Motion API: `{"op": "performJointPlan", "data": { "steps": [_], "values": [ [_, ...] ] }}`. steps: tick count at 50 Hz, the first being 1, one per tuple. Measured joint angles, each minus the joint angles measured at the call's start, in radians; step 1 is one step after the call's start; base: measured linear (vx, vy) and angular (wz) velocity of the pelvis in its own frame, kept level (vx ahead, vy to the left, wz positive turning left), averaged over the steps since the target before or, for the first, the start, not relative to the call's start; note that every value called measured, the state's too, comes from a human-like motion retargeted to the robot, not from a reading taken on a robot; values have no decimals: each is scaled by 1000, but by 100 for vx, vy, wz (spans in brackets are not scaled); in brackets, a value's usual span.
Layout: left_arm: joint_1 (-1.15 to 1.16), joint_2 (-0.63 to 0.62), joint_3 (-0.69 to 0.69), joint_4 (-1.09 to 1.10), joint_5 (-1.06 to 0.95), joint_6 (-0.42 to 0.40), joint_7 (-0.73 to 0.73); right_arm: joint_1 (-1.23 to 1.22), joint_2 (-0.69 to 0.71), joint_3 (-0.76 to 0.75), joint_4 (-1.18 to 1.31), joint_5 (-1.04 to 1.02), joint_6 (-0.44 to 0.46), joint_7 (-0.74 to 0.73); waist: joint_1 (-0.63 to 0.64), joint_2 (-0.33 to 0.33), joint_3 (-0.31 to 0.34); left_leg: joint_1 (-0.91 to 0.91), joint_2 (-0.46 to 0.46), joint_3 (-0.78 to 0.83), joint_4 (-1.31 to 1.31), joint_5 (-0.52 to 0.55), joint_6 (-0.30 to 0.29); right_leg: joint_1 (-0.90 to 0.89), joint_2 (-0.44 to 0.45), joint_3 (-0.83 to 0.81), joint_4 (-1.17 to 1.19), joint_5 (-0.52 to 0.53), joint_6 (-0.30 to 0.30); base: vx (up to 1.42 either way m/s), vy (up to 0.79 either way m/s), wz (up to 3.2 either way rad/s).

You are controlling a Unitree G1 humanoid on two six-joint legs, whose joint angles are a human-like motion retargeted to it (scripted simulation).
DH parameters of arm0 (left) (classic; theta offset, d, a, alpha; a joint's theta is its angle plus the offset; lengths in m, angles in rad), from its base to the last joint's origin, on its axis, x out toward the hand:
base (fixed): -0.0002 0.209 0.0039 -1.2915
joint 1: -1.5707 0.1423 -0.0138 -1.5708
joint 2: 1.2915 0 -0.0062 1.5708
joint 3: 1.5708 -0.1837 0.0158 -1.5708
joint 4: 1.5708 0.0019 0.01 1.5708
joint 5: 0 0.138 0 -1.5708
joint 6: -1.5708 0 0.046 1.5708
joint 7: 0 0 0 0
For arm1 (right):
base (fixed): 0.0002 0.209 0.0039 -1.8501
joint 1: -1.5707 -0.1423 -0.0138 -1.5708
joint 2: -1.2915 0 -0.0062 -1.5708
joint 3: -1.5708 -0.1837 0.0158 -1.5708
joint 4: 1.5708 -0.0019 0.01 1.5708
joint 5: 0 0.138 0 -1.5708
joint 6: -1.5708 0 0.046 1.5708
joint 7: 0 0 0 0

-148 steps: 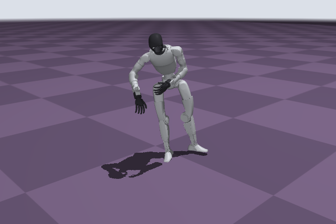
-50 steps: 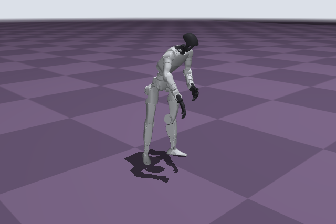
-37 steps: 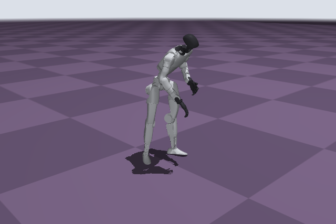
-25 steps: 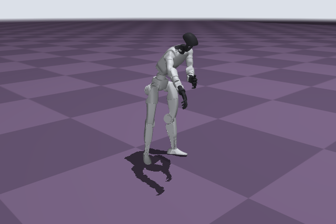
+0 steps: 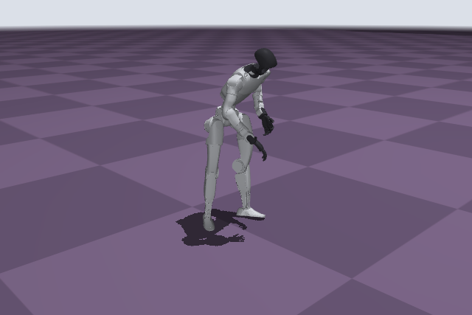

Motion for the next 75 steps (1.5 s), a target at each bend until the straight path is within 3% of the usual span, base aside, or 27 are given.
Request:
{"op": "performJointPlan", "data": {
  "steps": [5, 7, 10, 15, 20, 25, 30, 36, 39, 42, 50, 55, 58, 60, 62, 67, 70, 73, 75],
  "values": [
    [-372, -207, -52, 122, 22, 67, 79, -196, -109, -85, 98, 126, 53, 17, -7, -12, -2, 10, 1, -24, 0, 2, 0, 17, -1, -19, 15, -9, 0, -2, 0, 22],
    [-595, -314, -72, 280, -82, 74, 95, -381, -183, 83, 243, 134, 59, 59, -6, -21, 0, 26, 0, -35, 0, 4, 0, 38, -7, -32, 22, -15, 0, 0, 1, 26],
    [-929, -427, -81, 572, -188, 95, 142, -580, -161, 210, 554, 193, 75, 84, -10, -40, -3, 30, -1, -47, 0, 9, 0, 46, -8, -48, 31, -19, 0, -3, 1, 22],
    [-1305, -468, -160, 972, -316, 126, 160, -746, -116, 432, 832, 246, 47, 93, -15, -65, -8, 17, 2, -55, 0, 19, 0, 40, 0, -64, 30, -14, 0, -1, 0, 2],
    [-1252, -423, -135, 931, -247, 133, 109, -723, -141, 429, 646, 180, 51, 71, -13, -55, -11, 21, 1, -57, 0, 16, 0, 47, -1, -61, 23, -13, 0, 4, 1, -1],
    [-810, -293, -86, 574, -143, 106, 21, -469, -76, 184, 445, -40, 95, 155, -29, -43, -1, 53, -17, -58, 0, -3, 0, 74, -28, -50, 35, -30, 0, 12, 3, 5],
    [-342, -97, -84, 315, -137, 46, 21, -116, 129, -8, 370, -103, 135, 204, -37, -32, 0, 52, -30, -60, 0, -17, 0, 69, -47, -45, 46, -42, -6, 8, 2, 5],
    [-80, -33, 31, 174, -161, 9, -4, 63, 234, -23, 323, -49, 34, 197, -24, -19, 0, 14, -40, -67, 0, -17, 0, 42, -53, -59, 41, -36, -1, 0, 0, 3],
    [-169, -100, 68, 174, -130, 10, 52, 1, 181, 0, 309, 63, 13, 195, -18, -31, 0, 7, -40, -79, 0, -14, 0, 44, -51, -73, 39, -35, 0, -3, 0, 21],
    [-397, -184, 66, 263, -64, 37, 113, -138, 89, 27, 341, 171, 22, 184, -16, -59, 0, 9, -39, -95, 0, -9, 0, 55, -48, -92, 41, -37, 0, -4, -1, 27],
    [-1164, -320, -75, 834, 64, 108, 182, -630, -142, 344, 695, 282, 12, 127, 0, -134, -6, -17, -25, -126, 0, 15, 0, 52, -19, -143, 38, -28, 0, -9, -1, 18],
    [-1318, -331, -89, 1021, 120, 103, 239, -723, -177, 488, 822, 212, -23, 148, 24, -169, -24, -27, -20, -132, 0, 18, 0, 46, -8, -151, 34, -24, 0, -1, 0, 1],
    [-1217, -294, -58, 961, 132, 68, 232, -698, -171, 489, 790, 106, -18, 153, 38, -177, -23, -12, -25, -131, 0, 10, 0, 57, -16, -145, 38, -28, 0, 8, 2, -2],
    [-1074, -248, -26, 855, 124, 49, 191, -673, -141, 481, 729, 161, -6, 223, 33, -165, -18, 6, -31, -131, 0, 1, 0, 73, -25, -140, 44, -35, 0, 11, 2, 0],
    [-889, -199, 1, 730, 103, 23, 172, -594, -83, 396, 677, 136, 8, 217, 32, -167, -14, 20, -36, -128, 0, -8, 0, 83, -34, -133, 50, -41, 0, 12, 2, -4],
    [-361, -73, 73, 417, 13, -26, 164, -297, 175, 142, 555, 89, 44, 186, 40, -200, -4, 42, -47, -120, 0, -30, 0, 97, -51, -117, 55, -55, 0, 12, 0, -6],
    [-93, -22, 135, 265, -33, -32, 126, -128, 332, 64, 462, 91, 28, 167, 55, -218, 0, 32, -46, -118, 0, -36, 0, 90, -48, -116, 47, -56, 0, 7, -3, -1],
    [76, 4, 189, 120, -50, -13, 47, 0, 396, 41, 297, 207, -13, 169, 78, -224, 0, 14, -41, -124, 0, -36, 0, 81, -37, -128, 37, -53, 0, 1, -1, 7],
    [113, 6, 198, 34, -61, 1, 18, 56, 390, 20, 157, 481, -10, 164, 91, -223, 0, 4, -40, -136, 0, -35, 0, 81, -33, -143, 33, -53, 0, 2, -3, 37]
  ]
}}
